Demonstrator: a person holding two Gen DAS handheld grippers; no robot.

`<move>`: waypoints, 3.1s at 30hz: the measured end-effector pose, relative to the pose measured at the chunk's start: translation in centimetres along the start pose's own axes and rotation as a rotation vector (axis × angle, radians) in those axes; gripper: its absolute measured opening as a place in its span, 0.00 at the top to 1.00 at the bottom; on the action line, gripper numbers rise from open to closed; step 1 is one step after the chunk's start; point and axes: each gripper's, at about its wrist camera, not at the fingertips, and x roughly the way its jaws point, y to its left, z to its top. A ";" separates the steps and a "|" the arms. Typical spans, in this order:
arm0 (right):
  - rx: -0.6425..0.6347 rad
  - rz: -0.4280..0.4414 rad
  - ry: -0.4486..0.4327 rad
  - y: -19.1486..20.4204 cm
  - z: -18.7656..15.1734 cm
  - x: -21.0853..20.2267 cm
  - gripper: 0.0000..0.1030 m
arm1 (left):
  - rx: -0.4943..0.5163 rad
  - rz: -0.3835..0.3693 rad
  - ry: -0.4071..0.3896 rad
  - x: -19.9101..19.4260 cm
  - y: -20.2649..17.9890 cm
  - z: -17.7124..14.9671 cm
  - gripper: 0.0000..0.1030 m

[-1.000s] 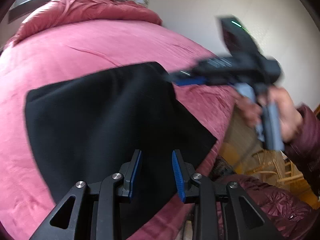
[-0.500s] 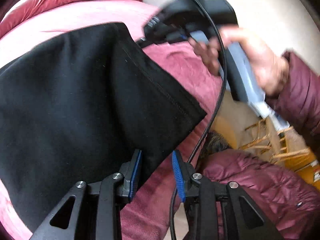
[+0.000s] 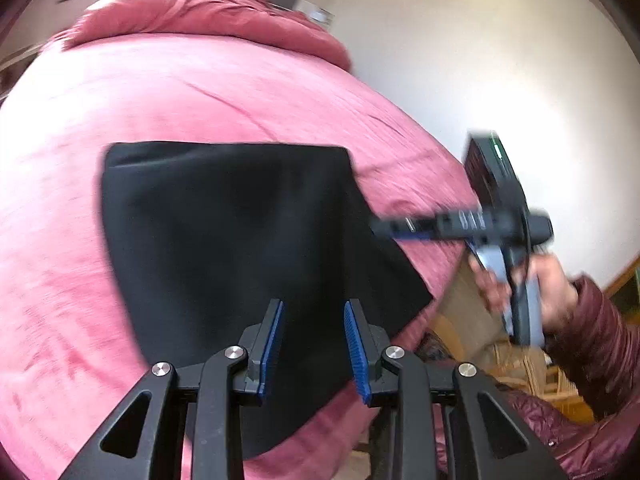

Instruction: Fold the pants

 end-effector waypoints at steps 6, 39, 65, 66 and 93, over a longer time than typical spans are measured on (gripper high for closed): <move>-0.120 -0.078 0.015 1.8 -0.8 0.2 0.89 | -0.188 0.065 -0.076 -2.4 4.7 -0.4 0.71; -0.050 -0.055 -0.016 -2.6 -1.7 0.9 0.86 | -0.243 0.488 -0.017 4.3 8.6 5.4 0.60; -0.003 -0.024 -0.036 -3.5 -1.4 -0.7 0.78 | -0.240 0.350 -0.045 0.9 5.3 -0.8 0.21; -0.001 -0.022 -0.036 -3.5 -1.4 -0.7 0.78 | -0.236 0.345 -0.045 0.9 5.1 -0.8 0.21; -0.017 0.182 0.093 -6.4 0.8 1.9 0.21 | -0.469 0.018 0.056 4.9 10.4 -0.7 0.19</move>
